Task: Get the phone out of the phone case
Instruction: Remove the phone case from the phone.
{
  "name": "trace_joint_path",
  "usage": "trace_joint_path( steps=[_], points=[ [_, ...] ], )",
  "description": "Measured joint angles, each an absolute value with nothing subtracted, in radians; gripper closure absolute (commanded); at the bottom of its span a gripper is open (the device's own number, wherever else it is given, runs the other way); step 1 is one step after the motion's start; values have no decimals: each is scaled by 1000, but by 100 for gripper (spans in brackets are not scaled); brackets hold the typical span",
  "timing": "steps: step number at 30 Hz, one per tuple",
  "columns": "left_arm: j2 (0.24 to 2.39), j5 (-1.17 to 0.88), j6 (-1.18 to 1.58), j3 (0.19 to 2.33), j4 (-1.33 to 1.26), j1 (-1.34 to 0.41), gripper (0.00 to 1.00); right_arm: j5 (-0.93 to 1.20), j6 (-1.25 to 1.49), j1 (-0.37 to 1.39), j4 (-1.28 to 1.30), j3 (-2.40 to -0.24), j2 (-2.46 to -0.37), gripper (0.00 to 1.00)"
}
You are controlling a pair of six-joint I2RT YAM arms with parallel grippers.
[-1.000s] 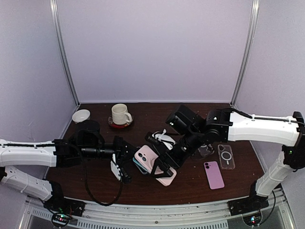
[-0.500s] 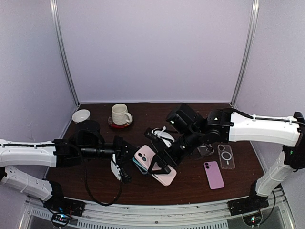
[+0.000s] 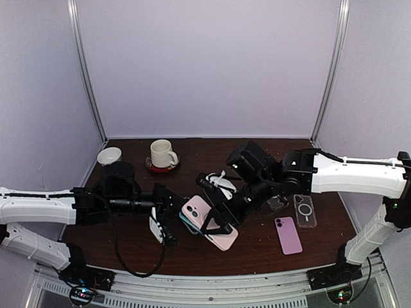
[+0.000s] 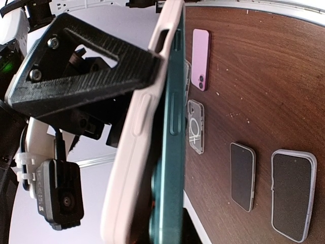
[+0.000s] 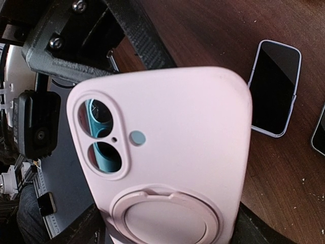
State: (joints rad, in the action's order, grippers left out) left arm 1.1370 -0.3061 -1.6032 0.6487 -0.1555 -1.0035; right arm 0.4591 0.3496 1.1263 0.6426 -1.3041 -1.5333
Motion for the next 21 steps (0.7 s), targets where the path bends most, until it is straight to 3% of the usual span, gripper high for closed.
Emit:
trace_joint_path(
  steps=[2, 8, 21],
  points=[
    [1137, -306, -1603, 649, -156, -1004, 100, 456, 353, 1126, 635, -1296, -1527, 22],
    [1137, -303, -1603, 649, -156, -1005, 100, 452, 376, 1127, 624, -1282, -1516, 4],
    [1137, -294, -1603, 649, -155, -1005, 100, 422, 374, 1154, 641, -1280, -1513, 7]
  ],
)
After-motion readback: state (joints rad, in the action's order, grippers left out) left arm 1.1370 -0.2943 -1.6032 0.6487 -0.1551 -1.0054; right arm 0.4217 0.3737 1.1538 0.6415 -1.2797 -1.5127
